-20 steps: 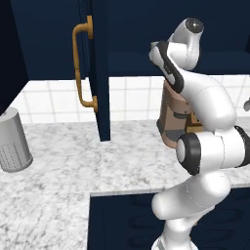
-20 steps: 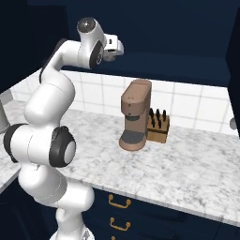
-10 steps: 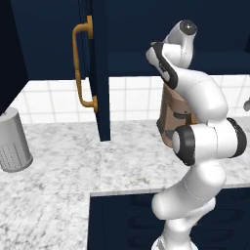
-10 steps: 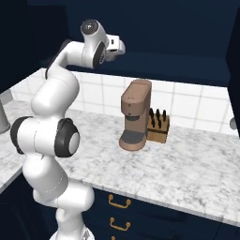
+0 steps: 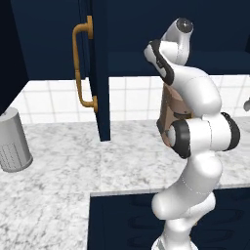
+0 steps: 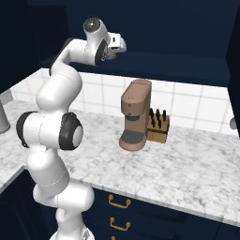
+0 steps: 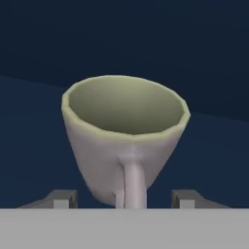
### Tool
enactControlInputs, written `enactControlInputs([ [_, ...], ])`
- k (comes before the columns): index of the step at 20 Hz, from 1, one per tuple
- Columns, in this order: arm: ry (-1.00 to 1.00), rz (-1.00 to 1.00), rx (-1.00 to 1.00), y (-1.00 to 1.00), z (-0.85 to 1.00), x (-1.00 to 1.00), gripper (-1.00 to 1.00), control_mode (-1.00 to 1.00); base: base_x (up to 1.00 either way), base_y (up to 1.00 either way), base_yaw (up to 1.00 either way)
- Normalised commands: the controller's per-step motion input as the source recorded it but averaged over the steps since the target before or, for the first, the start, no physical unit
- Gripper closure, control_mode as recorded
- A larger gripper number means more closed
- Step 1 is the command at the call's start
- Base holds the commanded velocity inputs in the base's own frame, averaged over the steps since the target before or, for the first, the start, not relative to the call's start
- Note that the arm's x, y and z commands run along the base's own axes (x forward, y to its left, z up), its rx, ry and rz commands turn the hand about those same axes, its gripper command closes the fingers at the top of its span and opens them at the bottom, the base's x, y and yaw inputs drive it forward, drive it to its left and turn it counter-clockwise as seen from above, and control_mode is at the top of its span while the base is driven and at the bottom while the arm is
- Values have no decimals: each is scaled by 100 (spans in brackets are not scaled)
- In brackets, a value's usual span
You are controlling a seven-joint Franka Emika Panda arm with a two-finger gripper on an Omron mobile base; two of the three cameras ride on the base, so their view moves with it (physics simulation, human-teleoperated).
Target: Gather all objects into one cabinet and sort the glasses and bowls to opposite sides.
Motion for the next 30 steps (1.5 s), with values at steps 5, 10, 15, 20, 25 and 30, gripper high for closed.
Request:
enactControlInputs([
  [5,0,0,1,-12,-4,33,100,-100,0,0,0],
  [10,-4,0,0,0,-6,7,100,-100,0,0,0],
  [15,-13,0,0,0,1,-69,100,-100,0,0,0],
  [20,-28,0,0,0,-35,-100,100,-100,0,0,0],
  [25,-36,0,-2,0,-58,-100,100,-100,0,0,0],
  [30,-28,0,-2,-1,-17,-100,100,-100,0,0,0],
])
